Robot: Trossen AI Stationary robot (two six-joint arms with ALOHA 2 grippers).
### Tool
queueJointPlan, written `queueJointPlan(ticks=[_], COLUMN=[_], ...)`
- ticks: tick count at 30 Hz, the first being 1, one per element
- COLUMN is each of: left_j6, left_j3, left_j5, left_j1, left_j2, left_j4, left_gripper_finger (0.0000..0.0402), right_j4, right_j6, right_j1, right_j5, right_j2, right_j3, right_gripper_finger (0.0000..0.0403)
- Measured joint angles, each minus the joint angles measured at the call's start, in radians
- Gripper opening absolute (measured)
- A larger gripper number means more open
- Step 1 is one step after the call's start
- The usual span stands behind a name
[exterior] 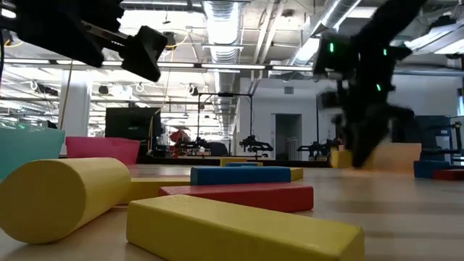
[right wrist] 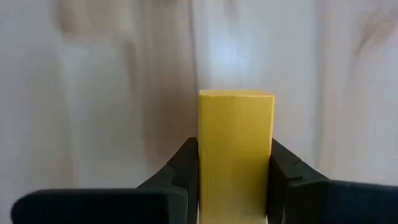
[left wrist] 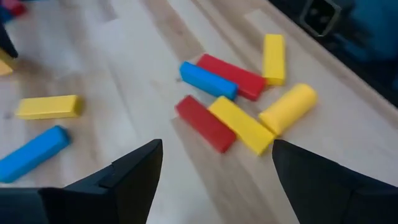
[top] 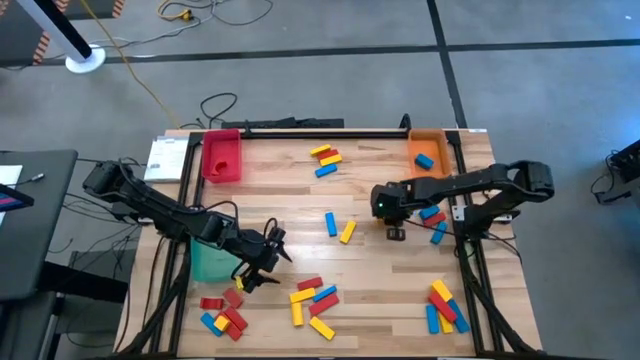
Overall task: Sort blocks
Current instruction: Put the yellow block into the green bin
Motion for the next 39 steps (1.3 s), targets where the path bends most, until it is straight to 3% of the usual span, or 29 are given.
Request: queueJointPlan(ticks=[8, 13, 20, 27, 39], left_j6=[0.040, 0.053, 0.040, 0.038, 0.041], left_j3=[0.000, 0.000, 0.000, 0.000, 0.000], left_j5=[-0.108, -0.179, -0.196, -0.186, -0.247], left_j1=[0.053, 0.098, 0.164, 0.181, 0.187], left_j2=[0.000, 0.000, 0.000, 0.000, 0.000], left_j4=[0.178, 0.343, 0.462, 0.551, 0.665], left_gripper_finger=[0.0261, 0.0255, 0.0255, 0.0254, 0.0254], right_j4=[0.111, 0.197, 0.344, 0.518, 0.651], right_j6=[0.001, -0.027, -0.096, -0.150, -0.173], right_j1=[0.087, 0.153, 0.225, 0.256, 0.269], right_j5=[0.001, 0.057, 0.130, 0.132, 0.129], right_j2=[-0.072, -0.074, -0.071, -0.072, -0.072], right_j3=[0.095, 0.151, 0.209, 0.222, 0.222], right_gripper_finger=[0.0112, 0.0112, 0.0112, 0.0112, 0.0112])
